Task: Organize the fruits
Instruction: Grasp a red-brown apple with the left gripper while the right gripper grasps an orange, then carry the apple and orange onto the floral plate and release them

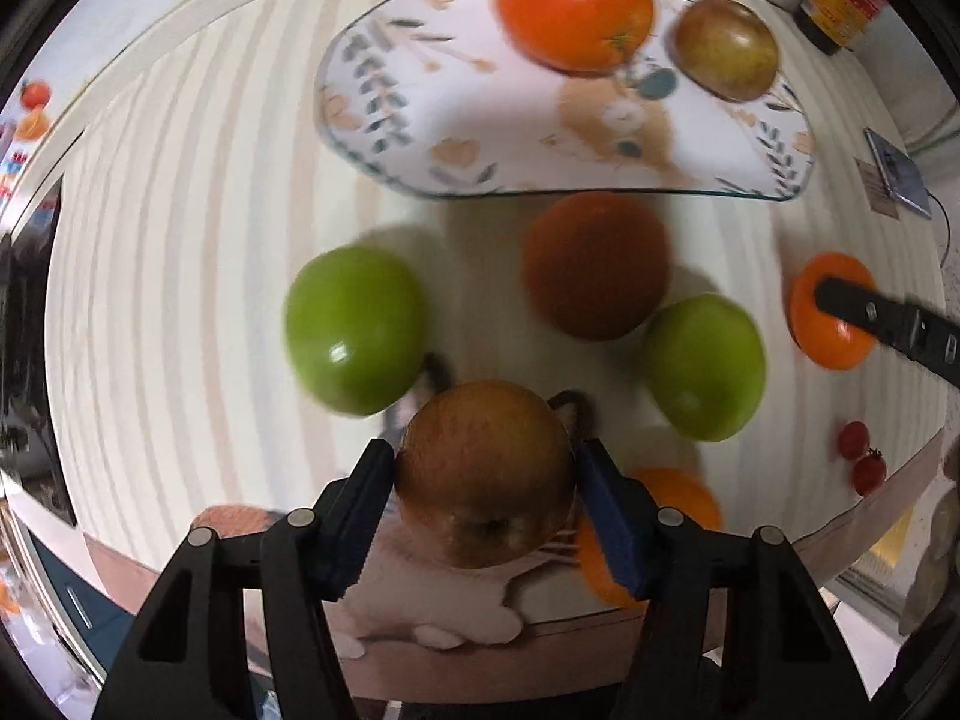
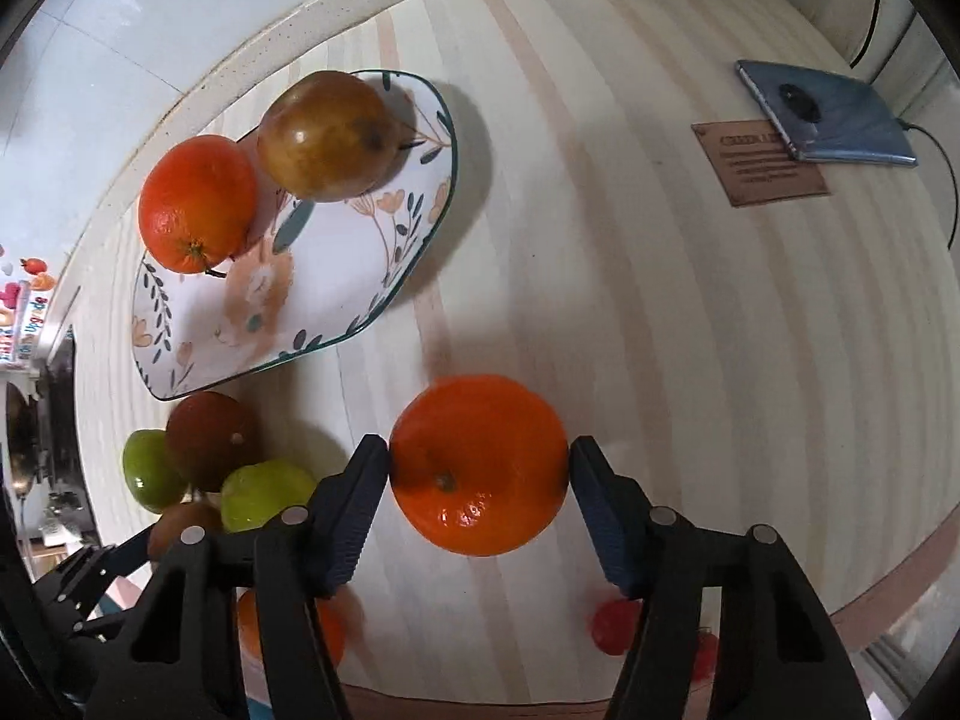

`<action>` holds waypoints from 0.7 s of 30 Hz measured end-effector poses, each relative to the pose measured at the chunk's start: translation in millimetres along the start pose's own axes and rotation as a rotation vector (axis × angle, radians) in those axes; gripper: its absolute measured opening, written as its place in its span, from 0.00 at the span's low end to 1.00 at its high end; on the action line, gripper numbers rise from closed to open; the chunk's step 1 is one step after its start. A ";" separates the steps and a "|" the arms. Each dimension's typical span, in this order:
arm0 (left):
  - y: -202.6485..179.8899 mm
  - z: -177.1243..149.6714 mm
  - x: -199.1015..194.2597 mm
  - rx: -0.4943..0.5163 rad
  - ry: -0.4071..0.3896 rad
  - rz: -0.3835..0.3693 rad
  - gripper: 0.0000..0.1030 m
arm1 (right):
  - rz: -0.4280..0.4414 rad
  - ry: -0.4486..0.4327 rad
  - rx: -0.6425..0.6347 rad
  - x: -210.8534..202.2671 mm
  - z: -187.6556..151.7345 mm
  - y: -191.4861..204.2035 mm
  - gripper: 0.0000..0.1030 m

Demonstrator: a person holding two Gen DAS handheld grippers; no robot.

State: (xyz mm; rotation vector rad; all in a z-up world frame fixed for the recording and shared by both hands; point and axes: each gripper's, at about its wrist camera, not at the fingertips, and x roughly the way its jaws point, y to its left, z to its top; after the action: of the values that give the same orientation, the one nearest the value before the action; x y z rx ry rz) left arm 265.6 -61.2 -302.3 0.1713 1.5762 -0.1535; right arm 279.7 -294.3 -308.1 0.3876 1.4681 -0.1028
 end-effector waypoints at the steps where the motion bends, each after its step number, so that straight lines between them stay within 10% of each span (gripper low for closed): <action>1: 3.9 -1.8 0.9 -0.007 0.002 -0.003 0.59 | 0.024 0.016 -0.013 -0.4 -3.5 4.6 0.63; 21: 13.4 6.1 1.9 -0.025 -0.012 -0.029 0.59 | 0.047 0.065 -0.064 9.6 -30.2 15.4 0.64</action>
State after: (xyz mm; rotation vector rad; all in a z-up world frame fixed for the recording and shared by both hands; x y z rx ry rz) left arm 274.3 -49.3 -304.1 0.1284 1.5682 -0.1572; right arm 256.8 -268.8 -316.2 0.3762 1.5215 -0.0050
